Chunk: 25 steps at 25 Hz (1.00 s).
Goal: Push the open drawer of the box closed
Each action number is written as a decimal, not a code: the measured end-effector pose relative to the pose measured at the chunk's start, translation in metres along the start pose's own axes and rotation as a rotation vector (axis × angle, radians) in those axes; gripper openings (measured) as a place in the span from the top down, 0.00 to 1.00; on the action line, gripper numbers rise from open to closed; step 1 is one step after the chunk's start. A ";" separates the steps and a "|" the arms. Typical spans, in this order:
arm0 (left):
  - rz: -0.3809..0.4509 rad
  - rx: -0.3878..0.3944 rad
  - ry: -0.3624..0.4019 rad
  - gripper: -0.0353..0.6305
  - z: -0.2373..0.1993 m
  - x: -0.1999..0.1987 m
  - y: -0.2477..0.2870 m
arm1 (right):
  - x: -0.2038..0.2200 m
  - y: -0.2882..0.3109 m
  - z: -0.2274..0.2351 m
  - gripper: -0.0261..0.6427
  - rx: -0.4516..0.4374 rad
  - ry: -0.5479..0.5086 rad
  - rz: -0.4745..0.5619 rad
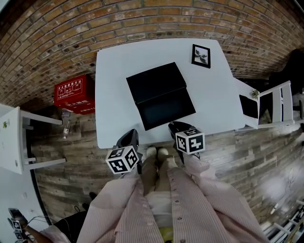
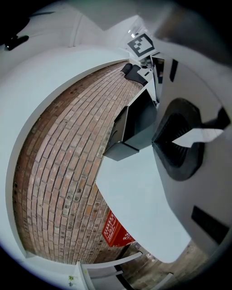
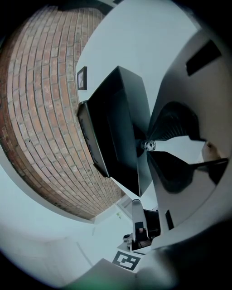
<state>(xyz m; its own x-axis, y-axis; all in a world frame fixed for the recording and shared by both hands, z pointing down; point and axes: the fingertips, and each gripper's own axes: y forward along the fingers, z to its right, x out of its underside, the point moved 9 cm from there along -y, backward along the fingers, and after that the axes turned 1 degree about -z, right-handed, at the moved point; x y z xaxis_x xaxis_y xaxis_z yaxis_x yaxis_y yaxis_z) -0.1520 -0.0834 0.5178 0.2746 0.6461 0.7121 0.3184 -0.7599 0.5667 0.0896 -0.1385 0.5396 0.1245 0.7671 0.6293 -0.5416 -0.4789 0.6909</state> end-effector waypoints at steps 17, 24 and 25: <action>0.022 -0.001 -0.001 0.95 -0.004 -0.018 0.008 | -0.011 -0.002 0.002 0.85 0.007 -0.001 -0.010; 0.023 0.007 -0.006 0.95 -0.005 -0.025 0.015 | -0.017 0.000 0.003 0.85 0.002 0.002 -0.006; 0.021 0.006 -0.007 0.95 -0.005 -0.025 0.016 | -0.018 0.001 0.003 0.85 0.000 0.002 -0.007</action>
<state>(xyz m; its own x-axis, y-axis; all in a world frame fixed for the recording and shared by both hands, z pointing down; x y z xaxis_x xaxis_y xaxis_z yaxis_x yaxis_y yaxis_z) -0.1583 -0.1121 0.5107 0.2876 0.6308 0.7207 0.3183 -0.7727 0.5493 0.0895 -0.1537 0.5302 0.1267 0.7710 0.6241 -0.5403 -0.4739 0.6953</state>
